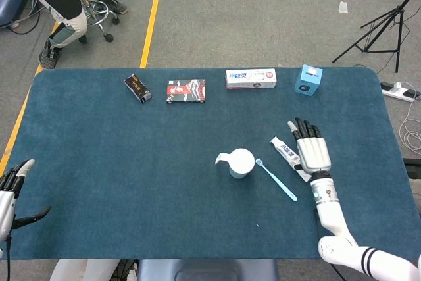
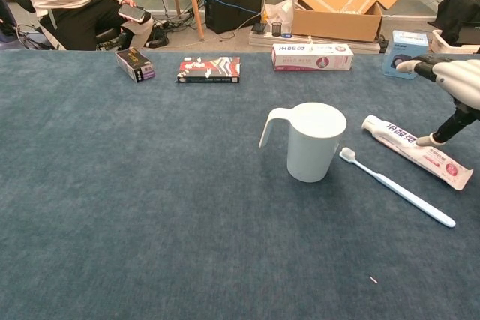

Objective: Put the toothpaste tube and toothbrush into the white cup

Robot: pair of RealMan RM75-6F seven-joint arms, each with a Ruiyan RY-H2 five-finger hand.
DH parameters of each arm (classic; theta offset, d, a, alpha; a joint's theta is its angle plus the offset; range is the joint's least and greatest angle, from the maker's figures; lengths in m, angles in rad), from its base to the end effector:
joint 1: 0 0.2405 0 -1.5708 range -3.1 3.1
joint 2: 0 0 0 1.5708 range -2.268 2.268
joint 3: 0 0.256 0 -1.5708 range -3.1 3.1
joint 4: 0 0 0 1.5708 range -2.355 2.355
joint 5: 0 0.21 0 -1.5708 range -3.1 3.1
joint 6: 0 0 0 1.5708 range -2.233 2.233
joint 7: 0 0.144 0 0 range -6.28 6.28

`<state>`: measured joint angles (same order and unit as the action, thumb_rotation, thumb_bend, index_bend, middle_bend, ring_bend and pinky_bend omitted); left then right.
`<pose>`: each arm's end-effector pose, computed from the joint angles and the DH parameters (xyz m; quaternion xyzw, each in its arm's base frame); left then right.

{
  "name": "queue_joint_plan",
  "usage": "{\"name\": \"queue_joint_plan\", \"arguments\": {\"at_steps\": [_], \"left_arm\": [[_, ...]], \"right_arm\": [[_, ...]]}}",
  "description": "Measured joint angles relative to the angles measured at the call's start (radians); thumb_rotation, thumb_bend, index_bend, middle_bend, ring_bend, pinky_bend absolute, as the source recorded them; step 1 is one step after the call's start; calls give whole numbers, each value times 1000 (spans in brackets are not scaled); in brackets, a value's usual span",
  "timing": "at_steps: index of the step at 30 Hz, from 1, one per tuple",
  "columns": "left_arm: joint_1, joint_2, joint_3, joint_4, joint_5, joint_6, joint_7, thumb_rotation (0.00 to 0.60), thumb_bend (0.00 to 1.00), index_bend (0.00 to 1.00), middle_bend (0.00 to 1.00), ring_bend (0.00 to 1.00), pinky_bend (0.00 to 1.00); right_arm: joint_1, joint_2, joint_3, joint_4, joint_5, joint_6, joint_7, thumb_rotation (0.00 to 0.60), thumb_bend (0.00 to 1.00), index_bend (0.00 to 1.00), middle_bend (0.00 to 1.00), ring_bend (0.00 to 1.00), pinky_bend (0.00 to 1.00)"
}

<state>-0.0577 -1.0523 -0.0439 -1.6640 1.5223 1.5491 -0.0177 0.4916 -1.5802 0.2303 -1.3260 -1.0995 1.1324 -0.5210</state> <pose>-0.3041 0.1708 0.1818 -0.5840 -0.3739 -0.4044 0.5964 -0.2523 -0.3278 0.0213 0.6603 -0.3554 0.2917 0.5938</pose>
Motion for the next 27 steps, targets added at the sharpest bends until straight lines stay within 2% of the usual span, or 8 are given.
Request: {"name": "queue_joint_plan", "arguments": {"at_steps": [13,27], "left_arm": [[3,2,0,-2,2,2,0,600,45,11,142,160,258],[5,3,0,-4,3,4,2,600,45,11,144,160,258]], "right_arm": [[39,-99,-18,144,13,-37,12,600,0,0,0,0,134],[41,-111,-31,205,29,-57,8,600,0,0,0,0,134]]}}
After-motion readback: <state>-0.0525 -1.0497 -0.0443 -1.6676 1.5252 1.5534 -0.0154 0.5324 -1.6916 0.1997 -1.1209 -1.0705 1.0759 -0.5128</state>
